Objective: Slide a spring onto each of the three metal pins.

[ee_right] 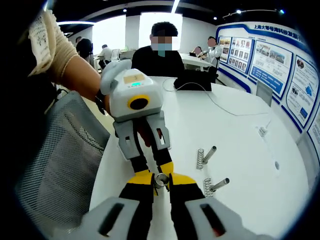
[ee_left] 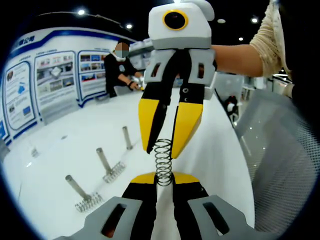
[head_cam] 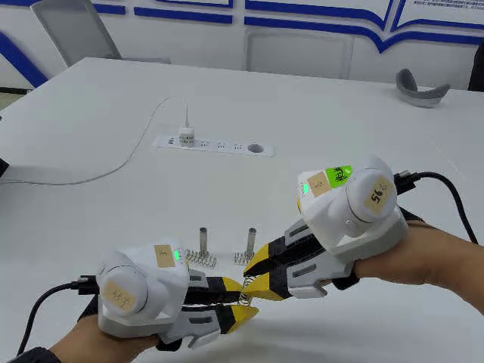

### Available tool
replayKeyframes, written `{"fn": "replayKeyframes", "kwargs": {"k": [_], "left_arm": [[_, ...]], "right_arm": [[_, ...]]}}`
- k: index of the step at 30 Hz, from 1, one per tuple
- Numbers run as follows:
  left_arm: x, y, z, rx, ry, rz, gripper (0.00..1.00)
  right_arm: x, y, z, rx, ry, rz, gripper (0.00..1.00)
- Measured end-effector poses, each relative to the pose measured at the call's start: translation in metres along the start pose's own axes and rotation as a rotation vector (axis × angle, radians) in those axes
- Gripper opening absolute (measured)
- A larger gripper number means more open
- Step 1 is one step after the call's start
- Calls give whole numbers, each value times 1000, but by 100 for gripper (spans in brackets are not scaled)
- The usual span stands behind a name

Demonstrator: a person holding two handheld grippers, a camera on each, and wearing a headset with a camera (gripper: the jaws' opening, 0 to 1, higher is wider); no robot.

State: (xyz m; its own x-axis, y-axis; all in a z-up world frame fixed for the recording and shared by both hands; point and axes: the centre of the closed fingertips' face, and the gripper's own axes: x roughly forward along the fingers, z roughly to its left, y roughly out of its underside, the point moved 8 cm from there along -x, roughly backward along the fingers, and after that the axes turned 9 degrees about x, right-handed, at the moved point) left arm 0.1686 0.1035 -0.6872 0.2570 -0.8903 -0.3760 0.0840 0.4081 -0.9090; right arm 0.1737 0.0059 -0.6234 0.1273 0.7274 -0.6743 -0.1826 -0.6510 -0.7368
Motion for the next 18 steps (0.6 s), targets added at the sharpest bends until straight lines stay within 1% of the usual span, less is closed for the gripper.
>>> {"fn": "replayKeyframes", "kwargs": {"k": [2, 6, 12, 18], "left_arm": [[0, 1, 0, -6, -3, -3, 11], [0, 1, 0, -9, -6, -5, 11], [0, 0, 0, -9, -8, -11, 11], [1, -1, 0, -10, -9, -13, 11]], "right_arm": [[0, 1, 0, 3, 1, 1, 15], [0, 2, -1, 11, 4, 3, 15], [1, 4, -1, 20, 1, 6, 14], [2, 3, 0, 25, 1, -2, 12]]}}
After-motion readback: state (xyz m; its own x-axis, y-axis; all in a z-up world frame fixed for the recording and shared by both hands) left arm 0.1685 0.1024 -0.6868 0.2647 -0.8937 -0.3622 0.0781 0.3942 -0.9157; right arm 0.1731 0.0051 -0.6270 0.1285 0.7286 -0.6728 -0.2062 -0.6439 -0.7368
